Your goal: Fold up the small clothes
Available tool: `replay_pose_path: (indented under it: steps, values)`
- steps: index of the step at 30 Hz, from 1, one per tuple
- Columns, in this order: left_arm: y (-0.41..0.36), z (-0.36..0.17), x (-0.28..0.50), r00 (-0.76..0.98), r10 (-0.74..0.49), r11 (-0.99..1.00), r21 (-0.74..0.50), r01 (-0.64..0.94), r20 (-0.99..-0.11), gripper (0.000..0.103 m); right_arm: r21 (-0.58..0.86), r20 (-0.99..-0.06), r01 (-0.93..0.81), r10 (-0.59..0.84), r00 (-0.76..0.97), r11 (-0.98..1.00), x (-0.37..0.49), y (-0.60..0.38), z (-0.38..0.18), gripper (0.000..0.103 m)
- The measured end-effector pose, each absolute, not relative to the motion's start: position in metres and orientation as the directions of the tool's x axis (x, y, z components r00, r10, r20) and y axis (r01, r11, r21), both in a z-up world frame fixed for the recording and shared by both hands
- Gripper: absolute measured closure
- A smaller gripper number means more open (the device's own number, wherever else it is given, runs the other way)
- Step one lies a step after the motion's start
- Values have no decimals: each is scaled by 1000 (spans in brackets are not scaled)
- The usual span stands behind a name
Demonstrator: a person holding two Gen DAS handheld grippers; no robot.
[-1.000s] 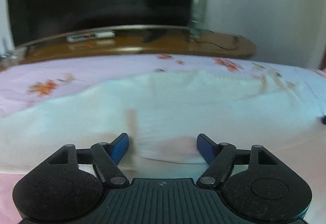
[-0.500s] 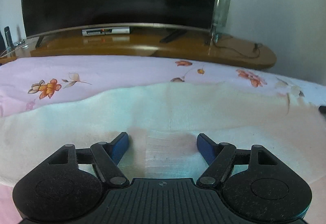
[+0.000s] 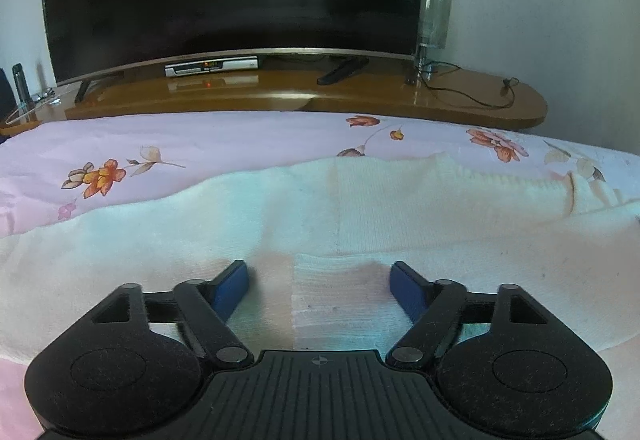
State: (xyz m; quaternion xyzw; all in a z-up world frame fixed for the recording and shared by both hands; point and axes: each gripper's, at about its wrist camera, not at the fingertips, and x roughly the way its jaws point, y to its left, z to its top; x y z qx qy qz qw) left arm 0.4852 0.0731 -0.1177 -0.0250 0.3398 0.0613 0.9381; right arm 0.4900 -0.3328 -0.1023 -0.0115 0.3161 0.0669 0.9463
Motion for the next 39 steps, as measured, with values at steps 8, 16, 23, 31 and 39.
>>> replay_pose_path:
  steps: [8,16,23,31,39]
  values:
    - [170,-94,381,805,210,950,-77,-301,-555,0,103,-536,-134,169,827,986,414,-350,-68,63]
    - [352,-119,293,789,229,542,-599,-590,-570,19,185,-615,-77,177,768,980,355,-385,-90,64]
    - [394,-133,317,815,195,408,-710,-574,-546,26,237,-603,-111,236,762,965,356,-354,-80,64]
    - [387,-113,355,706,281,550,-494,-673,-650,101,280,-604,-84,244,759,956,365,-350,-84,62]
    - [227,-51,440,864,70,880,-378,-289,-499,101,283,-593,-55,220,774,958,359,-357,-82,62]
